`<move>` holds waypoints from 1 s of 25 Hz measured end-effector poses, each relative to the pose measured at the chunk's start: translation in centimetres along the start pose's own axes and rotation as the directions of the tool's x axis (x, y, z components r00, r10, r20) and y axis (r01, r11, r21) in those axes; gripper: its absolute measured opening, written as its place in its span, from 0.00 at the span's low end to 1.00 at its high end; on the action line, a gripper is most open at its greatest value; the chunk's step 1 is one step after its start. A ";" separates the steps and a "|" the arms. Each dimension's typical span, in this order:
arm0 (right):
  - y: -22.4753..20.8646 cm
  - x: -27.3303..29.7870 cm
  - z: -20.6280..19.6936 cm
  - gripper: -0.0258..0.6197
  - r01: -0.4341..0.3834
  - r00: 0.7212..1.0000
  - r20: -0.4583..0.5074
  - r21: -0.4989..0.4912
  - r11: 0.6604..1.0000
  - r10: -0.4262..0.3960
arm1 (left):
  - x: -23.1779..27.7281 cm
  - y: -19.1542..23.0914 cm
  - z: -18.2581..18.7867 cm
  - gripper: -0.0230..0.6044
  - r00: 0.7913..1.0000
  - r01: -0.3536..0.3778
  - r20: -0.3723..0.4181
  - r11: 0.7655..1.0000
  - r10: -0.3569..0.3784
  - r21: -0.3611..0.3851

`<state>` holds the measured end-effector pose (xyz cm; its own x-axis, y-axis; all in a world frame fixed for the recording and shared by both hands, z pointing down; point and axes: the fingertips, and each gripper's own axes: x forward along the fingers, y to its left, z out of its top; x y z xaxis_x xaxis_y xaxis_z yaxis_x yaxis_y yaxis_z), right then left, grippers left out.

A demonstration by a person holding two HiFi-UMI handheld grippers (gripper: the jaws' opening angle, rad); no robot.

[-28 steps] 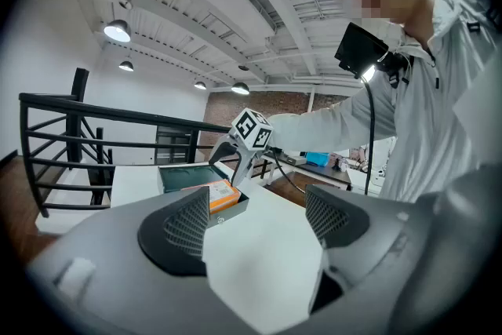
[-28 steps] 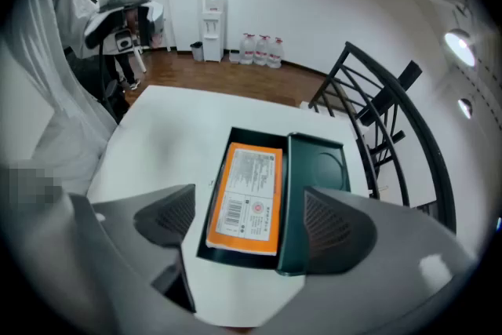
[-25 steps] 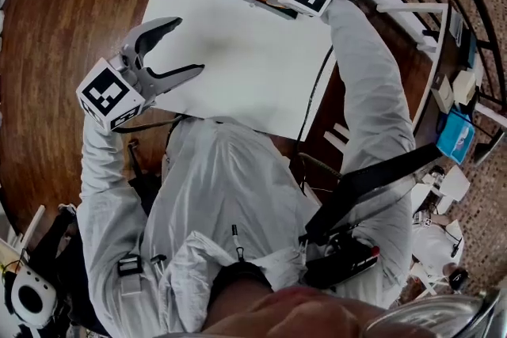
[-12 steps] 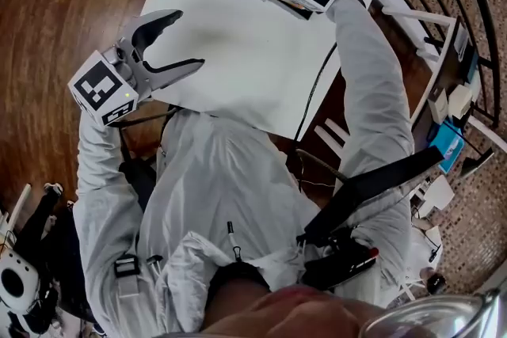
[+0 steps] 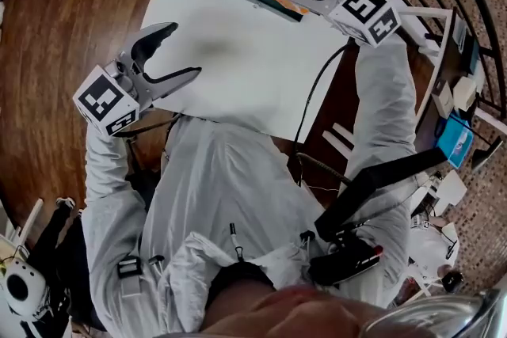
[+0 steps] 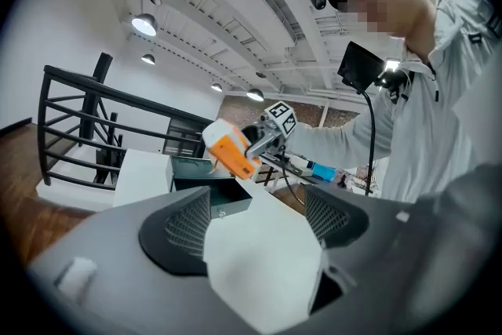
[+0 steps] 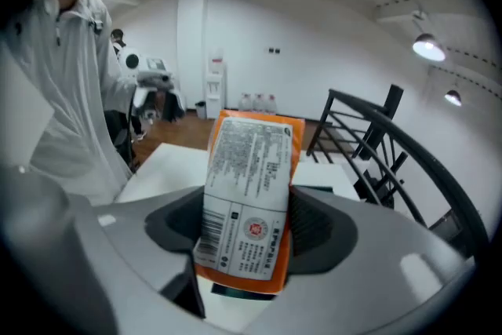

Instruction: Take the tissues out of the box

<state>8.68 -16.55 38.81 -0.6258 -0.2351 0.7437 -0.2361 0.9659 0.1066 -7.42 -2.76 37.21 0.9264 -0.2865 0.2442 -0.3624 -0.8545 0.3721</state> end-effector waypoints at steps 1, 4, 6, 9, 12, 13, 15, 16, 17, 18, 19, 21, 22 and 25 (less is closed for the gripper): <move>0.8 -1.9 1.2 0.53 0.016 0.997 0.069 0.006 1.000 -0.016 | 0.0 -0.2 0.1 0.66 1.000 0.001 -0.003 1.000 -0.001 0.001; 5.0 -6.1 1.8 0.53 0.028 0.989 0.147 0.007 1.000 -0.028 | 0.2 -1.3 0.4 0.65 1.000 0.002 -0.005 1.000 -0.002 0.005; 8.8 -6.1 -0.4 0.53 0.019 0.993 0.115 0.023 1.000 -0.021 | 0.2 -2.2 0.3 0.65 1.000 0.005 -0.004 1.000 -0.005 0.002; 14.0 -2.5 -5.5 0.53 -0.029 1.000 -0.007 0.046 0.999 0.029 | 0.5 -3.0 -0.3 0.64 1.000 0.014 -0.010 1.000 -0.014 -0.009; 16.3 1.4 -10.3 0.53 -0.051 0.982 -0.179 0.020 0.998 0.054 | 1.4 -3.8 -0.7 0.64 1.000 0.024 -0.013 1.000 -0.024 -0.015; 16.7 2.5 -11.5 0.53 -0.057 0.971 -0.231 0.009 0.998 0.057 | 1.6 -3.9 -0.9 0.64 0.999 0.029 -0.018 0.999 -0.029 -0.015; 17.6 4.4 -12.9 0.53 -0.087 0.947 -0.312 -0.002 0.996 0.082 | 1.6 -4.0 -1.4 0.64 0.999 0.035 -0.030 0.999 -0.035 -0.012; 18.0 5.3 -13.4 0.53 -0.105 0.934 -0.344 -0.007 0.994 0.096 | 1.5 -4.1 -1.7 0.64 0.999 0.036 -0.035 0.999 -0.036 -0.010; 18.4 6.0 -13.7 0.53 -0.121 0.923 -0.370 -0.015 0.993 0.107 | 1.4 -4.1 -1.9 0.64 0.999 0.035 -0.037 0.999 -0.036 -0.008; 18.7 6.6 -13.8 0.53 -0.131 0.914 -0.389 -0.021 0.991 0.113 | 1.3 -4.2 -2.1 0.64 0.999 0.034 -0.038 0.999 -0.034 -0.007; 18.8 6.9 -13.9 0.53 -0.139 0.907 -0.404 -0.025 0.990 0.118 | 1.1 -4.2 -2.2 0.64 0.999 0.032 -0.037 0.999 -0.032 -0.006; 18.6 7.0 -13.8 0.56 -0.156 0.897 -0.422 -0.022 0.988 0.132 | 0.9 -4.4 -2.3 0.64 0.999 0.028 -0.039 1.000 -0.028 -0.002; 18.4 6.8 -13.5 0.59 -0.160 0.899 -0.415 -0.014 0.987 0.140 | 0.8 -4.4 -2.3 0.64 0.999 0.026 -0.040 1.000 -0.026 0.002; 16.9 4.8 -10.5 0.71 -0.097 0.951 -0.289 0.040 0.994 0.105 | 0.2 -4.2 -2.0 0.64 0.999 0.017 -0.037 1.000 -0.016 0.016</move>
<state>9.47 -0.25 51.08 -0.4050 -0.0911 0.9098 -0.2039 0.9790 0.0072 -5.88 1.66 37.47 0.9278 -0.2561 0.2711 -0.3448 -0.8662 0.3618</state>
